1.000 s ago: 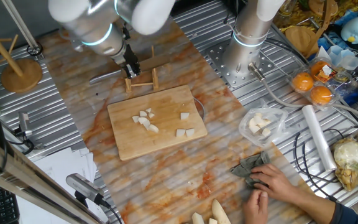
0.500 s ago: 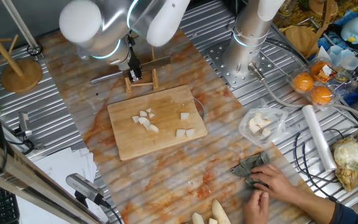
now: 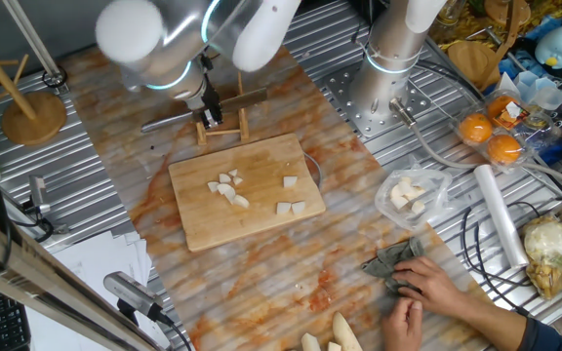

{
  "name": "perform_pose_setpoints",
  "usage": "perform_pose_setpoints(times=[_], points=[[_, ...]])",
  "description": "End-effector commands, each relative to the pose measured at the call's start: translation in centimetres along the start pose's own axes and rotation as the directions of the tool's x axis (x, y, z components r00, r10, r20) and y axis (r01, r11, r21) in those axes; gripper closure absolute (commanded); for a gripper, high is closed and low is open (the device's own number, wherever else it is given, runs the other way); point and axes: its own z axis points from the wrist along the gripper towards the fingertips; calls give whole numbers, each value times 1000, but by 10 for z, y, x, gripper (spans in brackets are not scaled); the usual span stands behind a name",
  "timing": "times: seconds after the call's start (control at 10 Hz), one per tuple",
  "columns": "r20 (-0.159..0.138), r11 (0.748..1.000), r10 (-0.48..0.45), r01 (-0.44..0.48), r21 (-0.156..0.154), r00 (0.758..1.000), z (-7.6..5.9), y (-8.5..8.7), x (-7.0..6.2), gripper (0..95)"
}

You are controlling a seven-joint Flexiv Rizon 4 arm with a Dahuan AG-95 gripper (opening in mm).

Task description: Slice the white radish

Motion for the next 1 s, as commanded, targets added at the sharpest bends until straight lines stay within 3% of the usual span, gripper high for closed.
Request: perform_pose_setpoints(times=[0.1, 0.3, 0.7, 1.0], points=[[2, 995, 84, -84, 51, 996, 0, 1, -2, 950], [5, 996, 81, -81, 37, 997, 0, 1, -2, 950], [6, 998, 61, -61, -9, 998, 7, -27, 9, 950], [14, 998, 64, -63, -25, 998, 19, -28, 6, 950]])
